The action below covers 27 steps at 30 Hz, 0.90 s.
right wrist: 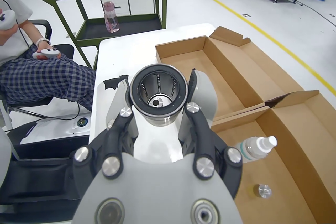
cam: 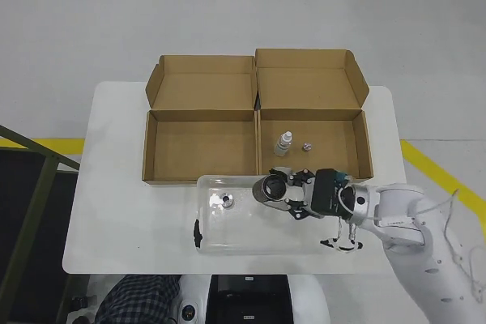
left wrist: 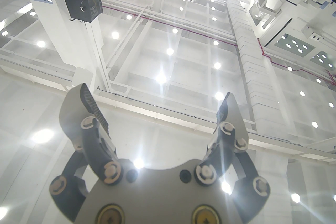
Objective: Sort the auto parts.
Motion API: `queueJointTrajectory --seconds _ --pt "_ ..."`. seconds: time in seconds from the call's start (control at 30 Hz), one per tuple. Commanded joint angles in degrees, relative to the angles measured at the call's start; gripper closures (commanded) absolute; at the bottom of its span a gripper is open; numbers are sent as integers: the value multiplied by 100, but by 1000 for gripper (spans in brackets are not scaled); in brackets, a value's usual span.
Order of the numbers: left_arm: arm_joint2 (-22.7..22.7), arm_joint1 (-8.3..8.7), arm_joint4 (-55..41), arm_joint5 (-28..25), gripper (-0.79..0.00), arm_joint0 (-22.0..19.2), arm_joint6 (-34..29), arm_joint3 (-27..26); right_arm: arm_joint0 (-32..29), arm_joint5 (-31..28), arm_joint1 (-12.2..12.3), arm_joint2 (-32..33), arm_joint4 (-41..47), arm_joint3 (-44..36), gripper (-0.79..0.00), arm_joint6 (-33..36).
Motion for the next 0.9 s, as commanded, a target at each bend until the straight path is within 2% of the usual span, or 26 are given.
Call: queueJointTrajectory --seconds 0.0,0.63,0.73,0.87 --pt "0 0 0 0 -785 0 0 0 20 -7 11 28 99 37 0 20" --pt "0 0 0 0 -785 0 0 0 188 96 66 -87 341 178 0 156" --pt "0 0 0 0 -785 0 0 0 255 215 61 -192 250 211 0 236" --pt "0 0 0 0 -785 0 0 0 312 706 28 -422 -372 134 0 334"
